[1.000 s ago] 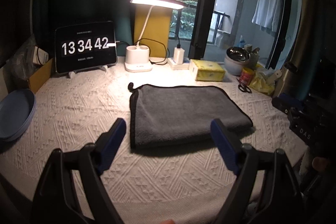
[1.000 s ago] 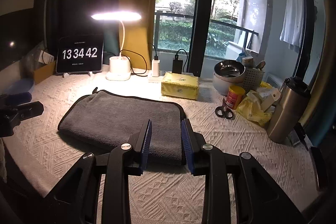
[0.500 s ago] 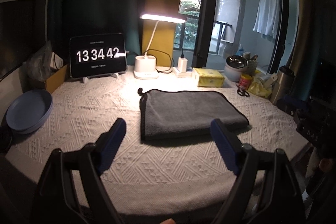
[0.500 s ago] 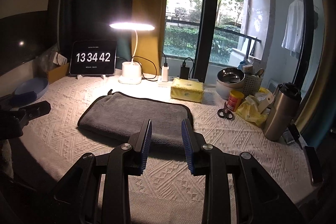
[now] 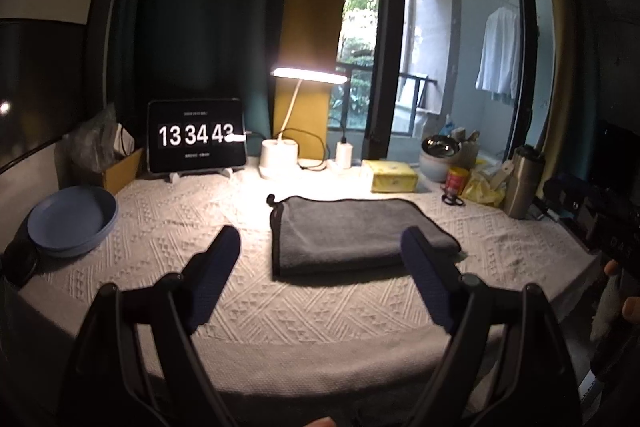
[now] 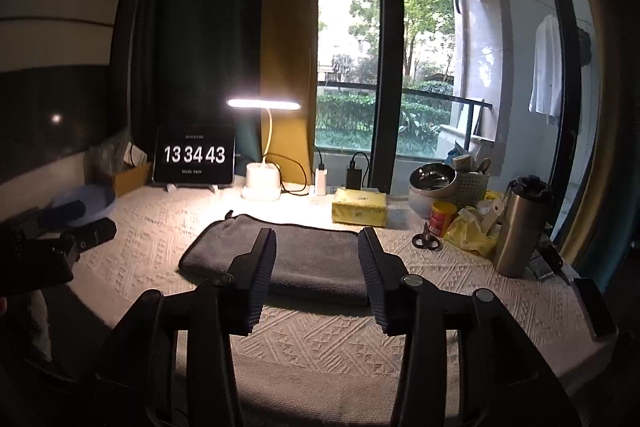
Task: Fold towel
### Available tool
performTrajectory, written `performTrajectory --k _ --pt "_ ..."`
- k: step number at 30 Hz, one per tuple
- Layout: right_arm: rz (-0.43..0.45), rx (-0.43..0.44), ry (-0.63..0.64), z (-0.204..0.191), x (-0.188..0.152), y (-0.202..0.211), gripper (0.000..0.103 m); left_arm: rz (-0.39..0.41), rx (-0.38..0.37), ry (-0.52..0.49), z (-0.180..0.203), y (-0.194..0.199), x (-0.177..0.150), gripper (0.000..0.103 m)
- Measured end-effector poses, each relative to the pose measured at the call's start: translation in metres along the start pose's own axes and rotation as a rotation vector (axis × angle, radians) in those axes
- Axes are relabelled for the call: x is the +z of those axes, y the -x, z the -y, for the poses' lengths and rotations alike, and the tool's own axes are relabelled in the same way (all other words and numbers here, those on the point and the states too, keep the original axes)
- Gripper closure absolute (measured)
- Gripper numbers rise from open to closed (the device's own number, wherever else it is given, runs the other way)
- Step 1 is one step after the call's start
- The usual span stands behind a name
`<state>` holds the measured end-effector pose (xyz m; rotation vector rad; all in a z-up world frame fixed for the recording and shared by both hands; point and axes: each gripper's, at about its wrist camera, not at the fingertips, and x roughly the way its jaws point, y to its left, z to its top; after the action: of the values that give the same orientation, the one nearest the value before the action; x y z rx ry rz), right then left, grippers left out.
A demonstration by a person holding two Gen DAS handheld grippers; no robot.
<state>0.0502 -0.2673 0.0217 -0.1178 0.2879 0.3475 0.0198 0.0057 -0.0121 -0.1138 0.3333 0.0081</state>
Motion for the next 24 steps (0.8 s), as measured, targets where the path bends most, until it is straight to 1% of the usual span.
performTrajectory --k 4,10,14,16,17,18,20,22,24 --pt "0.025 -0.015 -0.022 0.003 -0.002 0.012 0.057 0.032 0.004 0.014 -0.002 0.012 0.0 0.019" --pt "0.068 -0.042 -0.015 0.005 -0.002 0.03 0.057 0.097 0.015 0.007 -0.001 0.029 0.003 0.019" --pt "0.104 -0.057 0.004 0.004 0.001 0.041 0.057 0.165 0.027 -0.003 0.001 0.044 0.008 0.019" --pt "0.13 -0.063 0.019 0.002 0.003 0.049 0.056 0.209 0.017 -0.007 0.002 0.053 0.012 0.017" --pt "0.146 -0.067 0.027 0.001 0.004 0.053 0.055 0.224 0.016 -0.01 0.002 0.056 0.013 0.01" --pt "0.157 -0.071 0.032 0.0 0.004 0.056 0.052 0.244 0.015 -0.015 0.003 0.06 0.015 0.006" --pt "0.177 -0.075 0.035 0.001 0.006 0.061 0.047 0.289 0.018 -0.024 0.004 0.069 0.018 0.005" --pt "0.199 -0.072 0.033 0.0 0.008 0.065 0.045 0.323 0.028 -0.03 0.004 0.076 0.021 0.005" --pt "0.211 -0.074 0.036 -0.001 0.009 0.067 0.045 0.339 0.056 -0.033 0.004 0.08 0.023 0.005"
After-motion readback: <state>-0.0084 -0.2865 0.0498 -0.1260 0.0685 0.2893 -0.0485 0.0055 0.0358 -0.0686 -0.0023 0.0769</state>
